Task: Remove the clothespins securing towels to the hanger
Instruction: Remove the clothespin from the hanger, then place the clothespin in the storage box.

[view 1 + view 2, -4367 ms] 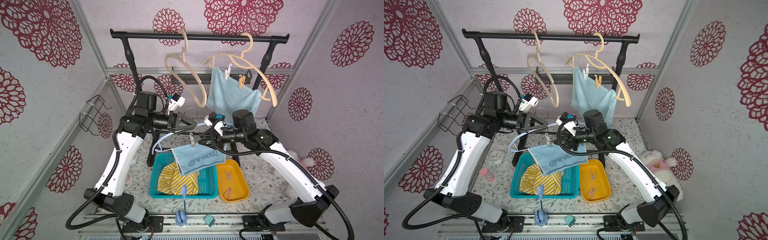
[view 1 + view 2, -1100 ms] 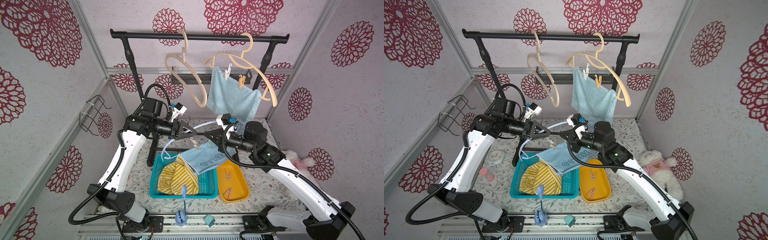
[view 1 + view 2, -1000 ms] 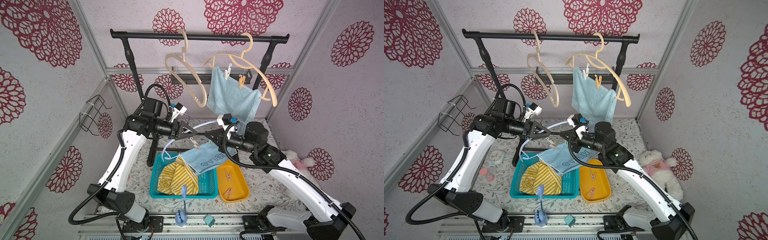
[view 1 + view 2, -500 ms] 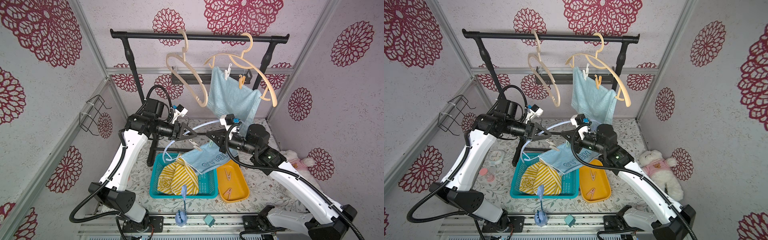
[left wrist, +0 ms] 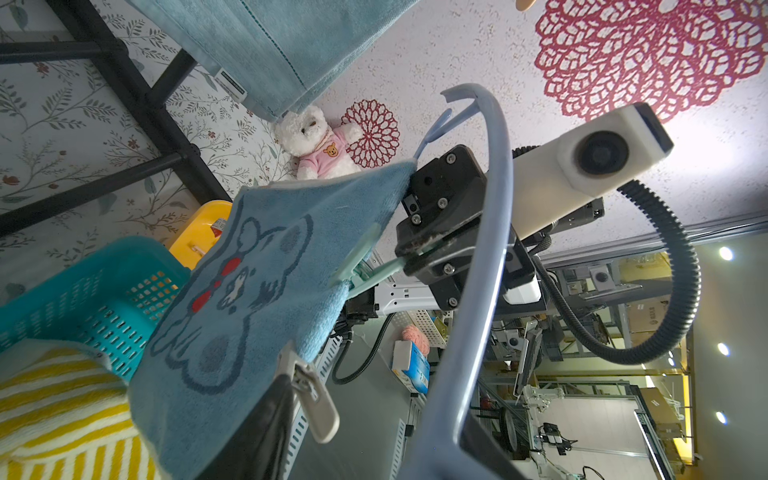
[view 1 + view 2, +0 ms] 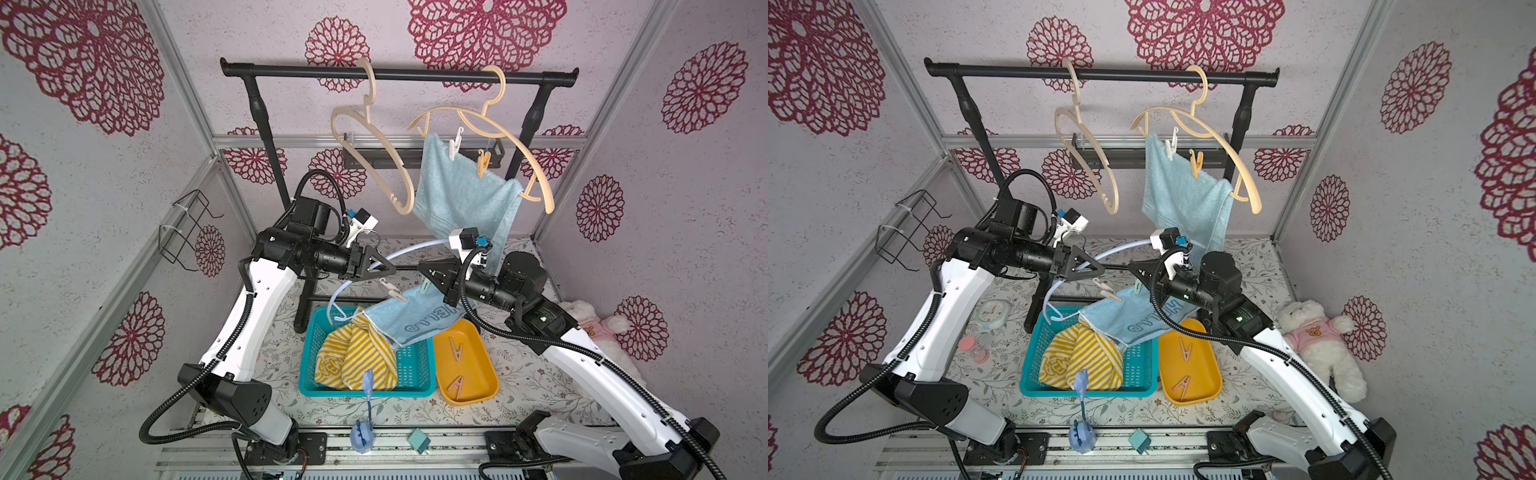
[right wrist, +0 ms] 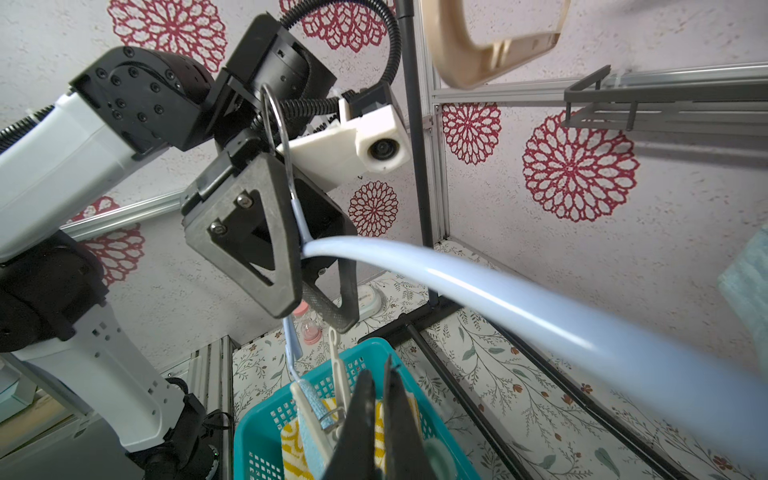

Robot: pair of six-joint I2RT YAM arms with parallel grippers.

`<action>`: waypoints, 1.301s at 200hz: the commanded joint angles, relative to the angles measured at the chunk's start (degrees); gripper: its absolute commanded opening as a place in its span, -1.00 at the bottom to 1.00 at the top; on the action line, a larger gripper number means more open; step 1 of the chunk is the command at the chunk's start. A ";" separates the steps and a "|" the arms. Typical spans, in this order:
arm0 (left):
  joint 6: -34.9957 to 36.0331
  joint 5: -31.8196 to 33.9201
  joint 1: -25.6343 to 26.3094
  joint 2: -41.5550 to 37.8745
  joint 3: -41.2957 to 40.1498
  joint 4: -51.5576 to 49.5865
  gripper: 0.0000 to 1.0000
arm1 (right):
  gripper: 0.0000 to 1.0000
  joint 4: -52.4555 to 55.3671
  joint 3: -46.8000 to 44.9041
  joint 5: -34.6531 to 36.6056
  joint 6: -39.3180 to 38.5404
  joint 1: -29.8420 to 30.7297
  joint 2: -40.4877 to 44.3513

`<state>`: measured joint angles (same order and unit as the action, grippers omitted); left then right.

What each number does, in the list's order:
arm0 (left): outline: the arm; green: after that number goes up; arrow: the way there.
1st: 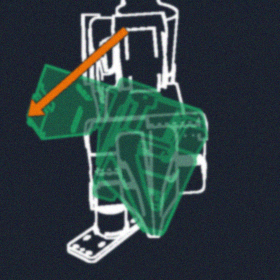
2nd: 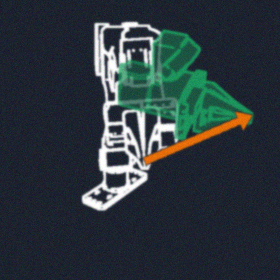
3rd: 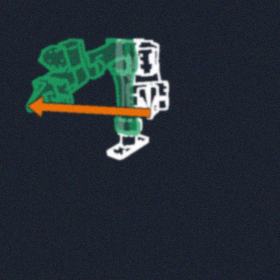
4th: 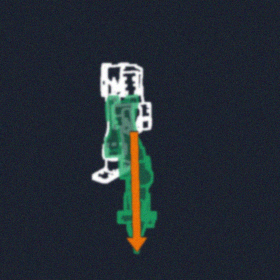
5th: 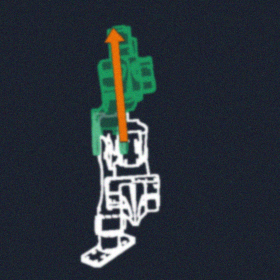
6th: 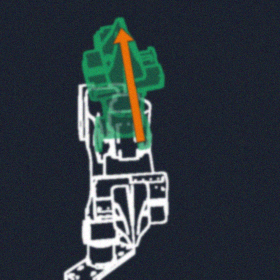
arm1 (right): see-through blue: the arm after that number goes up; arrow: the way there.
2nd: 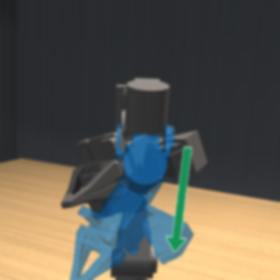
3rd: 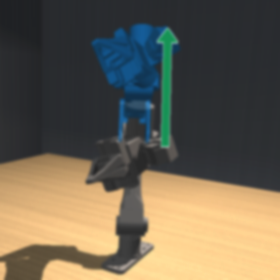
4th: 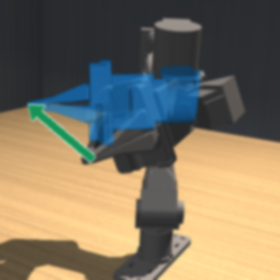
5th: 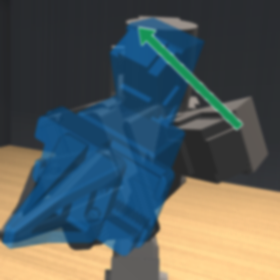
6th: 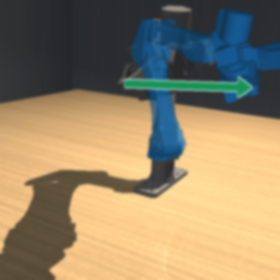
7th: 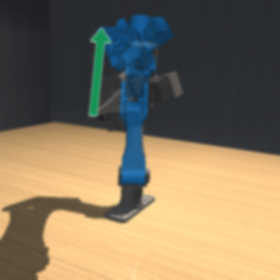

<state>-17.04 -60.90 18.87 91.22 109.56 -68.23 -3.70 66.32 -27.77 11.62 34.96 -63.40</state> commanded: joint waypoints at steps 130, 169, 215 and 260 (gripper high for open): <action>2.46 10.50 -2.47 1.67 1.96 -7.47 -1.00 | -1.00 -9.44 3.28 4.21 2.52 -7.14 8.11; 0.97 9.47 -2.09 2.36 6.40 -5.00 -1.00 | -1.00 -0.55 0.18 3.82 1.91 -7.21 9.56; -0.18 10.81 -2.10 1.88 9.55 -3.24 -1.00 | -1.00 4.73 -14.58 10.58 5.16 -7.17 17.80; 0.12 12.21 -2.19 2.11 14.79 -4.60 -1.00 | -1.00 9.42 -27.79 19.57 9.29 -7.11 22.37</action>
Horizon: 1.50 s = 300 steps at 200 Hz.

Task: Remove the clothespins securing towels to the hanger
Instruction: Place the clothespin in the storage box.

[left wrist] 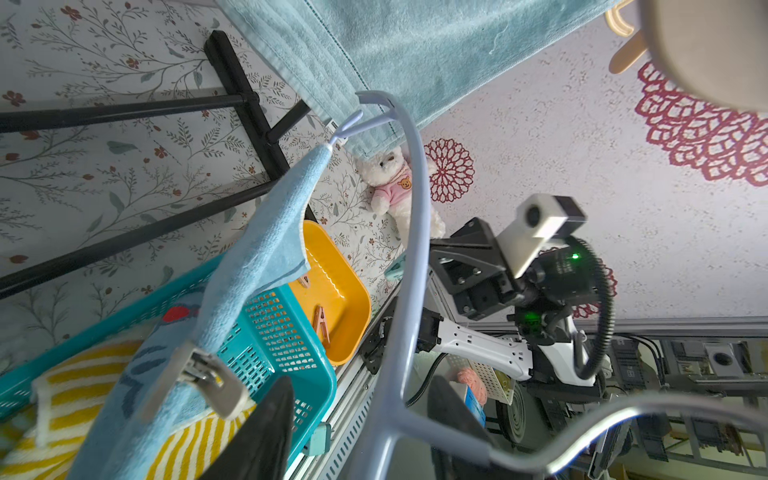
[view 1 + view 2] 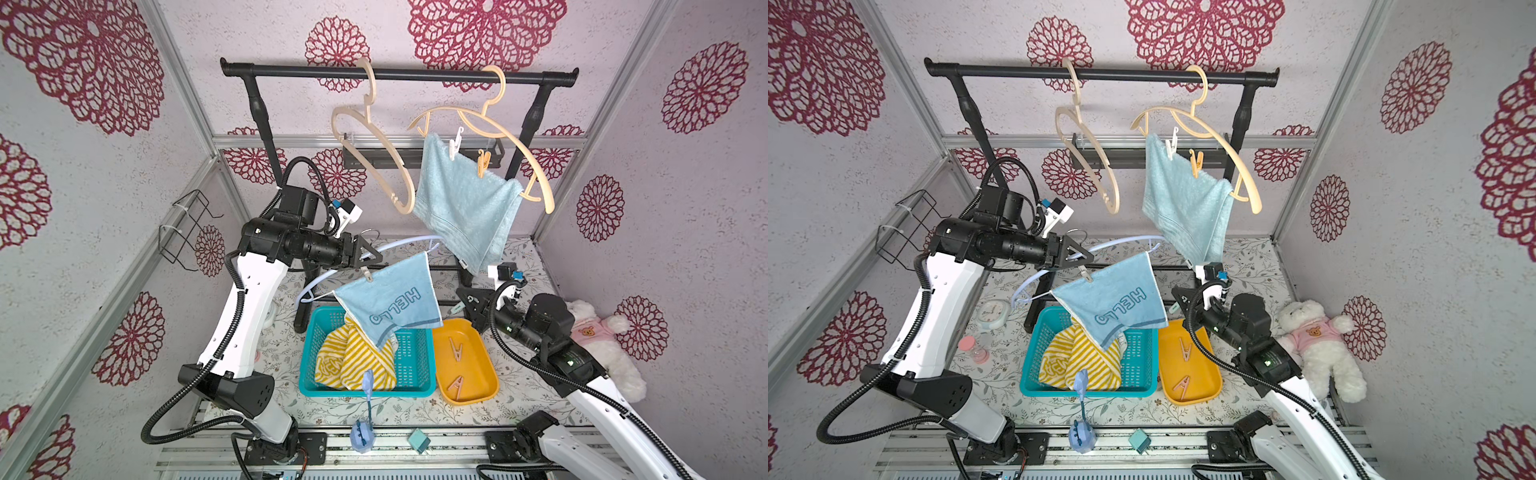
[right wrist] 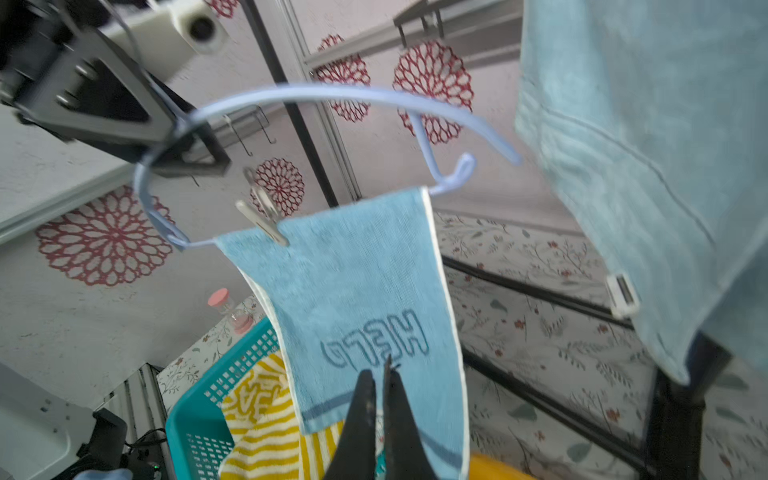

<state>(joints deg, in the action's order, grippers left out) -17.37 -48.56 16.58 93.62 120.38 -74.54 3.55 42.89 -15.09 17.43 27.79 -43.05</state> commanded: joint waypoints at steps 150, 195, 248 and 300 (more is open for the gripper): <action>-1.25 2.67 0.67 -9.19 -2.35 2.56 -1.00 | -0.31 -2.26 -21.43 12.64 11.49 4.74 1.51; 0.49 2.73 1.61 -9.95 -2.91 0.27 -1.00 | -0.13 2.95 -13.10 15.37 8.80 8.19 2.05; 7.12 2.83 1.77 -7.84 -2.86 -6.22 -1.00 | -0.09 15.42 12.35 -0.81 -3.11 9.65 -1.85; 12.61 2.34 3.84 -7.62 -2.30 -10.58 -1.00 | 0.12 19.27 34.45 -14.28 -12.09 10.35 -13.61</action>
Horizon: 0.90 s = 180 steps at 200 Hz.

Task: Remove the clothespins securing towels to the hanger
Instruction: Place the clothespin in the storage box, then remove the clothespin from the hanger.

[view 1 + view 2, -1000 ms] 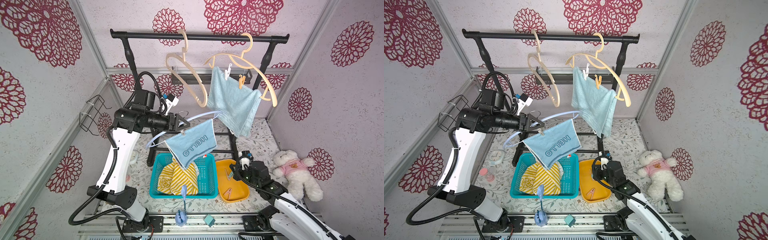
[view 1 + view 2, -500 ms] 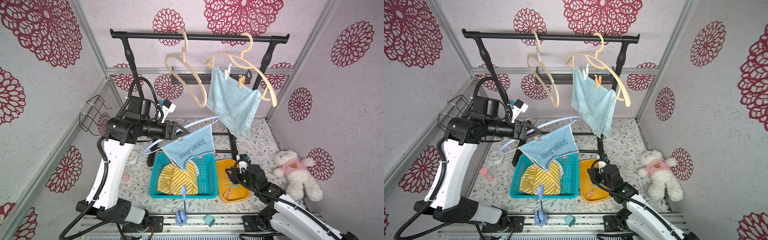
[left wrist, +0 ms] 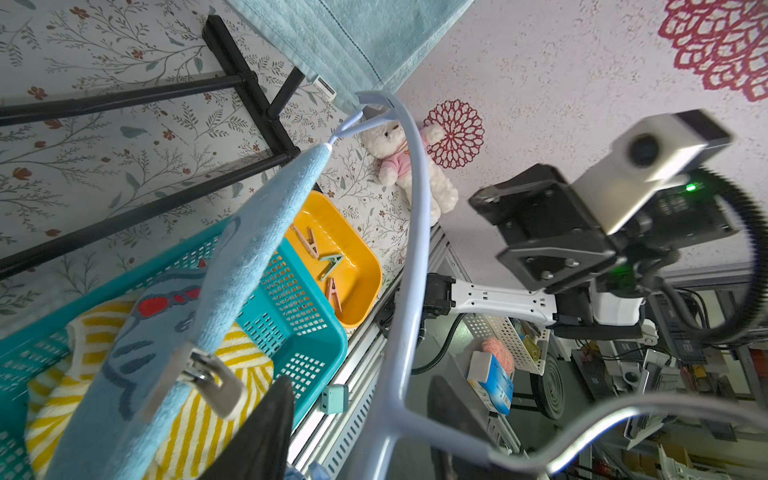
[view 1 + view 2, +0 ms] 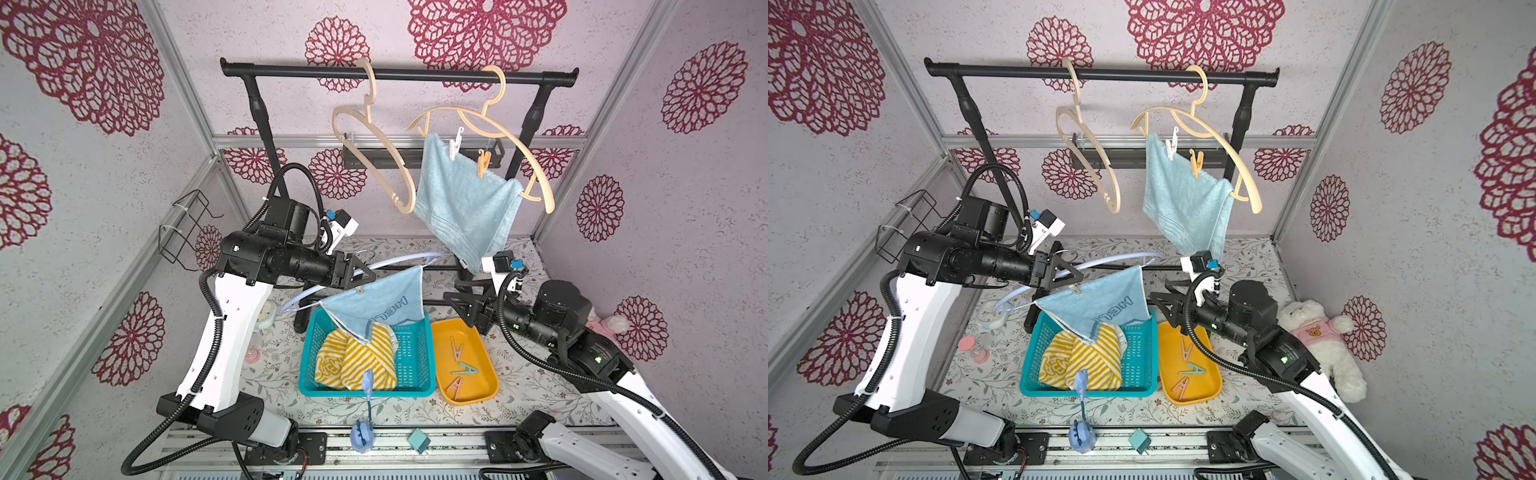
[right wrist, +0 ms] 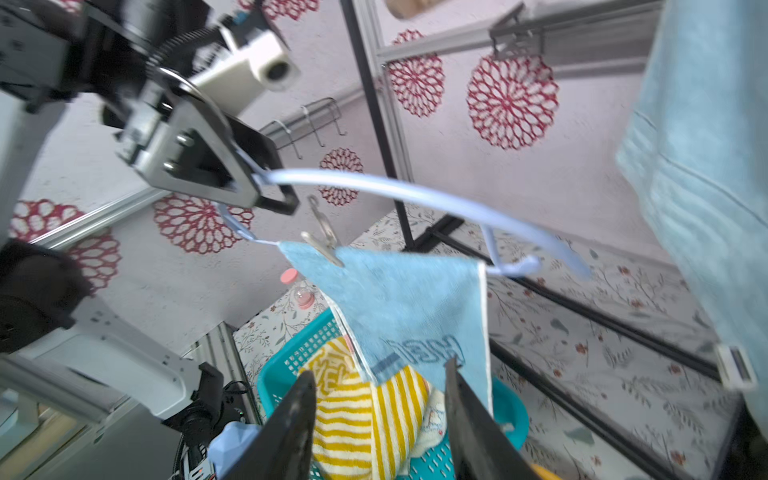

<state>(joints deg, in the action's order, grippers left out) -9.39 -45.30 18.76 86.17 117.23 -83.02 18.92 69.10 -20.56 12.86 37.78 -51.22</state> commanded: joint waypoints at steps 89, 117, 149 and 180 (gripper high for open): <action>8.06 1.01 6.04 1.10 2.38 -5.12 -1.00 | 0.12 24.13 34.65 -19.87 -23.66 3.12 -28.61; 8.76 1.25 6.06 1.93 3.68 -5.40 -1.00 | 0.10 26.32 34.79 -18.56 -25.55 4.75 -29.64; 9.60 0.33 6.02 2.51 4.79 -5.80 -1.00 | -0.02 27.99 34.87 -18.40 -26.86 5.02 -29.97; 10.05 -1.48 6.03 2.43 6.17 -5.70 -1.00 | -0.06 28.63 34.62 -17.06 -27.70 5.45 -30.65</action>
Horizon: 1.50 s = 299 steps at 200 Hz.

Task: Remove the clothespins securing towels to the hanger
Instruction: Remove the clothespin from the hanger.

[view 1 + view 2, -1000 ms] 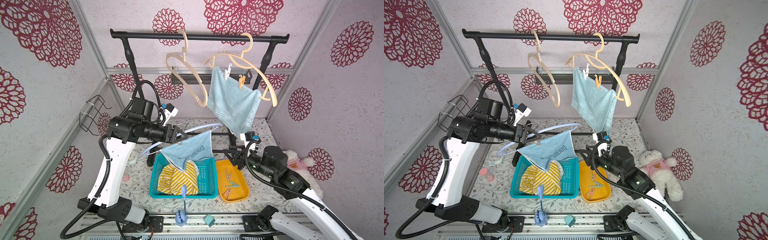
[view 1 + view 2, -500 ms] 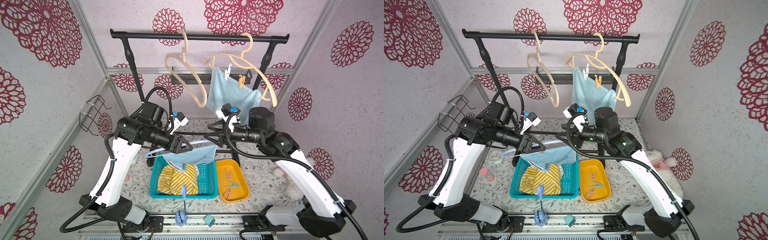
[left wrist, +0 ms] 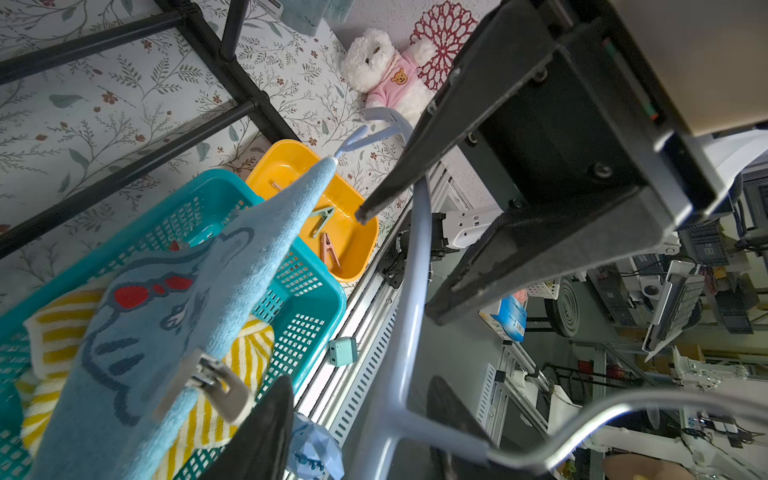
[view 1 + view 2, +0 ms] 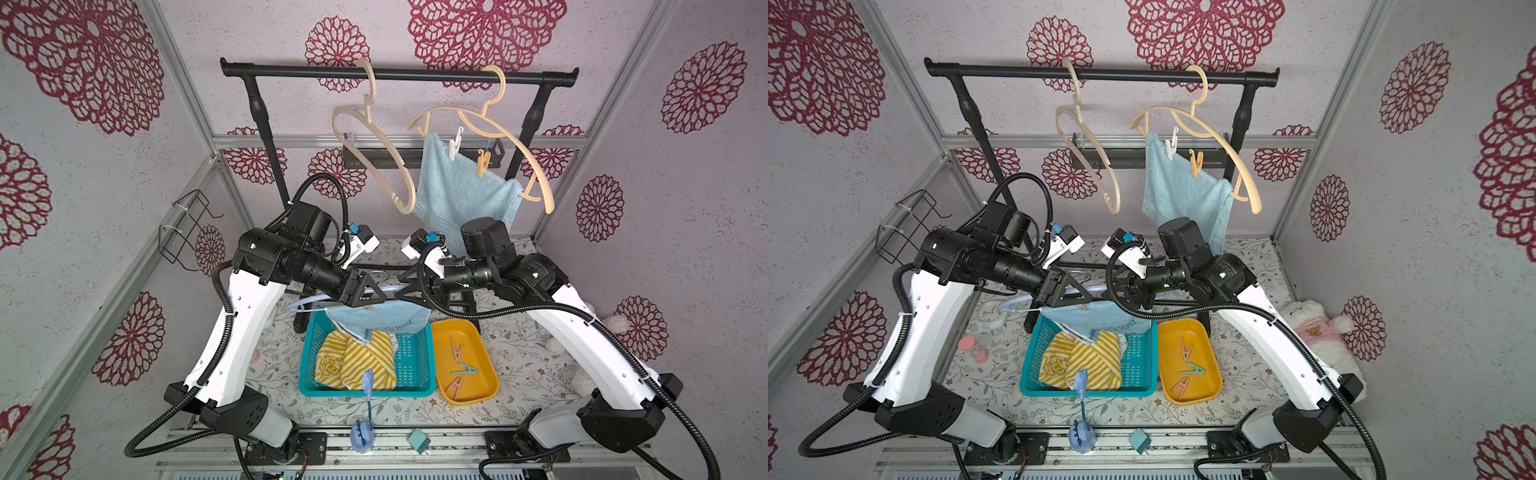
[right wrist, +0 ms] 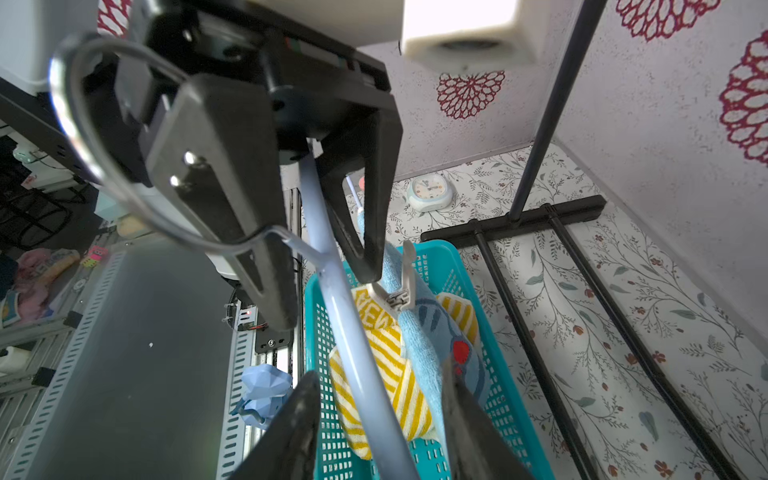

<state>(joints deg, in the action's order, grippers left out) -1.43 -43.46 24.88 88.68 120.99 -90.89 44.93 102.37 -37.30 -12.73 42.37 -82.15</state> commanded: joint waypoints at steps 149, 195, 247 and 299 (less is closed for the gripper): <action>2.47 -7.27 -0.08 -1.22 1.48 2.74 -1.00 | 0.03 -2.92 0.45 8.79 -3.02 1.58 -2.11; 2.43 -6.40 -0.30 -1.19 1.41 2.87 -1.00 | -0.22 -2.85 1.52 8.72 -3.45 1.58 -3.13; -2.86 -1.02 -1.33 -2.96 -0.78 8.67 -0.54 | -1.00 -5.66 -0.96 9.21 -2.70 1.58 -0.20; -14.53 13.02 -2.27 -13.31 -12.51 28.18 0.29 | -1.00 -8.17 -1.57 15.89 -0.64 0.82 1.38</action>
<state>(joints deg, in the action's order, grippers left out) -7.09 -40.99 23.22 81.84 111.81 -76.71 42.33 100.18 -33.43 -22.26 45.15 -82.11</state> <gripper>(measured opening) 0.586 0.128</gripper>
